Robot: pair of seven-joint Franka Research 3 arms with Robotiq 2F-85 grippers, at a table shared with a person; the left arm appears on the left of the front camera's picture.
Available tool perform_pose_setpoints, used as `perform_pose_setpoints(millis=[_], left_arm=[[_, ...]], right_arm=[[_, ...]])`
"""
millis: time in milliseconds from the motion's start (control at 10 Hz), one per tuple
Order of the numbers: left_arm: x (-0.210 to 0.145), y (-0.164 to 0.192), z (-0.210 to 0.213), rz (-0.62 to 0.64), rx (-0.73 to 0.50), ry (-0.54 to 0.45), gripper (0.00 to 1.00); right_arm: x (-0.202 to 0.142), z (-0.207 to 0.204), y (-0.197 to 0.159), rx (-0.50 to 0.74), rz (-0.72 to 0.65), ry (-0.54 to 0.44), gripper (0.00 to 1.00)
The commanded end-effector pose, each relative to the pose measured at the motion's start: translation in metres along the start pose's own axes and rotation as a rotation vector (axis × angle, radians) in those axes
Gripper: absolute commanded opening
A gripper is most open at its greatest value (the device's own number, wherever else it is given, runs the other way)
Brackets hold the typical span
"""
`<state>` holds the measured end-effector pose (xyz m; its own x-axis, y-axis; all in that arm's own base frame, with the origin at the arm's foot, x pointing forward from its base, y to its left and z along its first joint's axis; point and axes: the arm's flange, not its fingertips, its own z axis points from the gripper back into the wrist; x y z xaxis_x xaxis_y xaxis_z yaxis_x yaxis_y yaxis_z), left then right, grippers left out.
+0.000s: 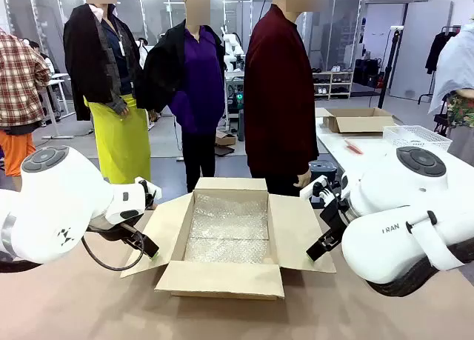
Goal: Pack the glasses set securely to prepare it for shipping.
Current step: Place the Glasses case inside the Package Box.
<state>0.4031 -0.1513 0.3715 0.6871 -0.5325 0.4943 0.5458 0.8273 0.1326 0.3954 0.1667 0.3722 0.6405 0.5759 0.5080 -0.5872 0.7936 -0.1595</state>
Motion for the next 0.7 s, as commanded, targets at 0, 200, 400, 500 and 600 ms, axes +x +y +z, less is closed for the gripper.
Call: perform_pose_setpoints(millis=[0,200,400,500,600], left_arm=[[0.0001,-0.0002,0.0000,0.000,0.000,0.000,1.00],[0.0001,-0.0002,0.0000,0.000,0.000,0.000,1.00],[0.0001,-0.0002,0.0000,0.000,0.000,0.000,1.00],[0.0001,-0.0002,0.0000,0.000,0.000,0.000,1.00],[0.0001,-0.0002,0.0000,0.000,0.000,0.000,1.00]], right_arm=[[0.0000,0.0000,0.0000,0.000,0.000,0.000,1.00],[0.0000,0.0000,0.0000,0.000,0.000,0.000,1.00],[0.0000,0.0000,0.0000,0.000,0.000,0.000,1.00],[0.0000,0.0000,0.0000,0.000,0.000,0.000,1.00],[0.0000,0.0000,0.0000,0.000,0.000,0.000,1.00]])
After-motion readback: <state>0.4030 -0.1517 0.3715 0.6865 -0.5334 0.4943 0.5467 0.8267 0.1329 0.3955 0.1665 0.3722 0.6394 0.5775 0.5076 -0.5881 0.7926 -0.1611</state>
